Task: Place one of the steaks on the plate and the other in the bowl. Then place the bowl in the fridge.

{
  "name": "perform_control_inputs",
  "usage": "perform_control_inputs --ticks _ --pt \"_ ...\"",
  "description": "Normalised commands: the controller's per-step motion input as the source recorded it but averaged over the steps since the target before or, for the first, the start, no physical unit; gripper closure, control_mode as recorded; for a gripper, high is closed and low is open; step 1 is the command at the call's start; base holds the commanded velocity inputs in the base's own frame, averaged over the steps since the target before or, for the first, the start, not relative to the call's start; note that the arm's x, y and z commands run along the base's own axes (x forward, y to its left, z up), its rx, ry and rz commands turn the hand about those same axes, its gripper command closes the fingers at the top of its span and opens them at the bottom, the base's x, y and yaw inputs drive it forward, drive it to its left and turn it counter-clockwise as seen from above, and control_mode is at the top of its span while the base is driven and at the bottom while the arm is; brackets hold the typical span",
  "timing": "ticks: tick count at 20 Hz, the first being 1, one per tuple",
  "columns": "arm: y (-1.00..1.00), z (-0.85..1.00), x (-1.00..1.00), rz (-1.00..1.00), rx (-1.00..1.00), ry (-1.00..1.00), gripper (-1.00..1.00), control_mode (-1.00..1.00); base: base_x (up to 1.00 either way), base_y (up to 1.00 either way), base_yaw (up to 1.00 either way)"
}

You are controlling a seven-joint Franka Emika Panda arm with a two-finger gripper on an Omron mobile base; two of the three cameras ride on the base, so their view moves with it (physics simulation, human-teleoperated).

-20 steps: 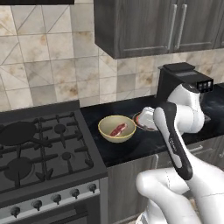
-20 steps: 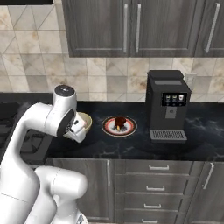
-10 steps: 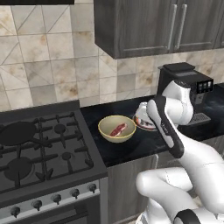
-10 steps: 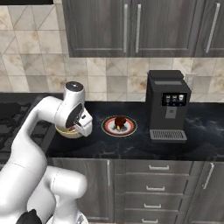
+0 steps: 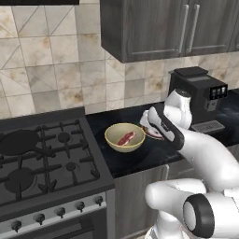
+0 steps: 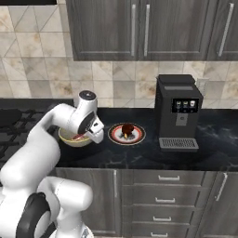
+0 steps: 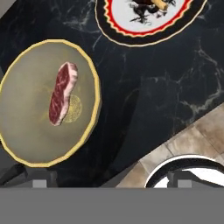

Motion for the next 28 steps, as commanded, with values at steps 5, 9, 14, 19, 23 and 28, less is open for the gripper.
perform_control_inputs --ticks 5,9,14,19,23,28 --pt "0.00 -0.36 0.43 0.00 0.00 0.00 -1.00 -1.00 0.00 0.00 0.00" --pt "0.00 -0.31 0.33 0.00 0.00 0.00 -1.00 -1.00 0.00 0.00 0.00" --pt "0.07 -0.22 0.20 0.00 0.00 0.00 -1.00 -1.00 0.00 0.00 0.00" --pt "0.10 -0.13 0.21 0.00 0.00 0.00 -1.00 -1.00 0.00 0.00 0.00" --pt "0.00 -0.23 0.26 0.00 0.00 0.00 -1.00 -1.00 0.00 0.00 0.00" --pt "0.00 -0.15 0.37 0.00 0.00 0.00 -1.00 -1.00 0.00 0.00 0.00"
